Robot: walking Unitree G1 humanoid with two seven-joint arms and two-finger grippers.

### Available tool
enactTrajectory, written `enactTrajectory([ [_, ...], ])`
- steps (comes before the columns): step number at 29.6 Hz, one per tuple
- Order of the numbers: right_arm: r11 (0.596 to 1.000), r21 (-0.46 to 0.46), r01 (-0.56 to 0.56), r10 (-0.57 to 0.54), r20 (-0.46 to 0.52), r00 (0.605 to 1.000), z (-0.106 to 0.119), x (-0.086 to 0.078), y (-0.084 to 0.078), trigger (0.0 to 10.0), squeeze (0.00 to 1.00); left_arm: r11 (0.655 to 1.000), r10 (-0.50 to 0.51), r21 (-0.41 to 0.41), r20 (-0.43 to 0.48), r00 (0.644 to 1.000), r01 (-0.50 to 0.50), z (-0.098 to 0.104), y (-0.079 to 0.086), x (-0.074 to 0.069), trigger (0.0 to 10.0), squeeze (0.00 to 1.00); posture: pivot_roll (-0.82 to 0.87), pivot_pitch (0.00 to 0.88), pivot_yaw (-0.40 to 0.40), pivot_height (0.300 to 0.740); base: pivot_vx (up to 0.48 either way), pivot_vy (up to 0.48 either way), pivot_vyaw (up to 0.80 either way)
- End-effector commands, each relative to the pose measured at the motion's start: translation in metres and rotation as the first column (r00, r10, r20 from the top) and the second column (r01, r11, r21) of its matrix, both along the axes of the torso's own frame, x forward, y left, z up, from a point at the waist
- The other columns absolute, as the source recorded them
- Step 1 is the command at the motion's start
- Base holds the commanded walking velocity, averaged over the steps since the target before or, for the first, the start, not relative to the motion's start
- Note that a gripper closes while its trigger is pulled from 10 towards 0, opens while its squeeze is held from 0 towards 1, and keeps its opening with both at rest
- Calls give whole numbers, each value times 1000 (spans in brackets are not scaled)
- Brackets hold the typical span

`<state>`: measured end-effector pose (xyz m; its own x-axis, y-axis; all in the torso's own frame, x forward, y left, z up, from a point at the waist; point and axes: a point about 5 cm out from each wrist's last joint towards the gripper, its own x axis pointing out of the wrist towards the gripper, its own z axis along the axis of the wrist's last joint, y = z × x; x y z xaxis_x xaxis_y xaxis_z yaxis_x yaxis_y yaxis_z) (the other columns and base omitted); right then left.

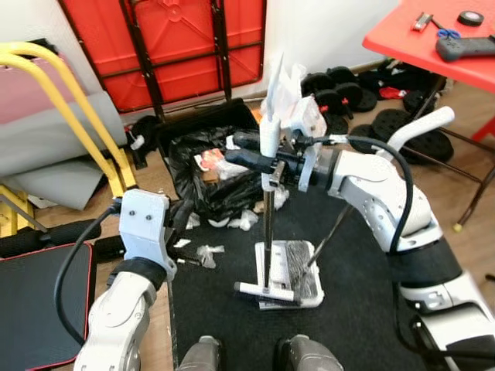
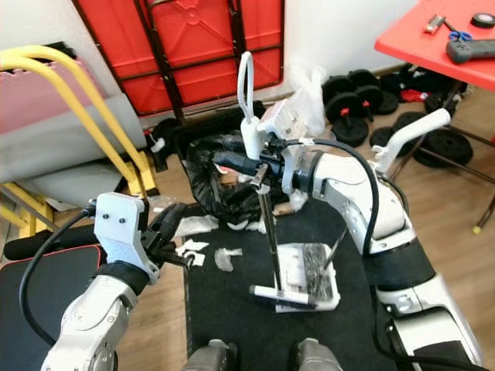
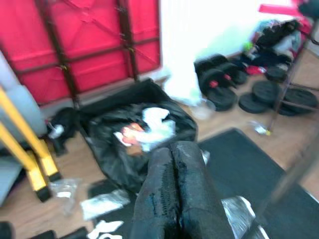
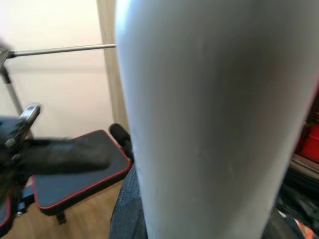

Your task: Sweep floor

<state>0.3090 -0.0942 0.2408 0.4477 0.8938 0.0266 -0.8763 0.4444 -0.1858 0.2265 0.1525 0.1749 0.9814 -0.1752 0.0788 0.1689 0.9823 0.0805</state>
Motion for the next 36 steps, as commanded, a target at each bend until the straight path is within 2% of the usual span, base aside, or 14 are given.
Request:
enactTrajectory([
  [1,994,-28,-104,105,45,993,3,-16,8,10000,0,992,128,-23,7,992,-128,-3,12,3,10000,0,-136,0,-9,740,300,0,800],
  [3,984,-72,-165,167,27,986,-2,-25,7,10000,0,992,119,-53,24,993,-118,-1,12,6,10000,0,-137,0,-8,740,150,0,800],
  [5,980,-80,-180,182,19,983,-4,-26,6,10000,0,991,113,-68,34,993,-111,0,12,8,10000,0,-136,0,-8,740,0,0,800],
  [11,973,-112,-204,204,-4,979,-17,-30,5,10000,0,993,106,-49,32,994,-104,-3,8,12,10000,0,-131,0,-2,740,0,0,800],
  [21,969,-114,-218,218,-8,976,-19,-31,3,10000,0,994,101,-49,25,995,-100,-7,7,13,10000,0,-128,0,1,740,0,0,800],
  [26,957,-108,-269,269,-9,963,-19,-35,4,10000,0,996,84,-32,22,996,-83,-12,3,15,10000,0,-132,0,2,740,0,0,800],
  [36,977,-85,-198,196,-30,980,-28,-27,1,10000,0,998,70,-4,19,997,-70,-18,-2,17,10000,0,-136,0,1,740,0,0,800],
])
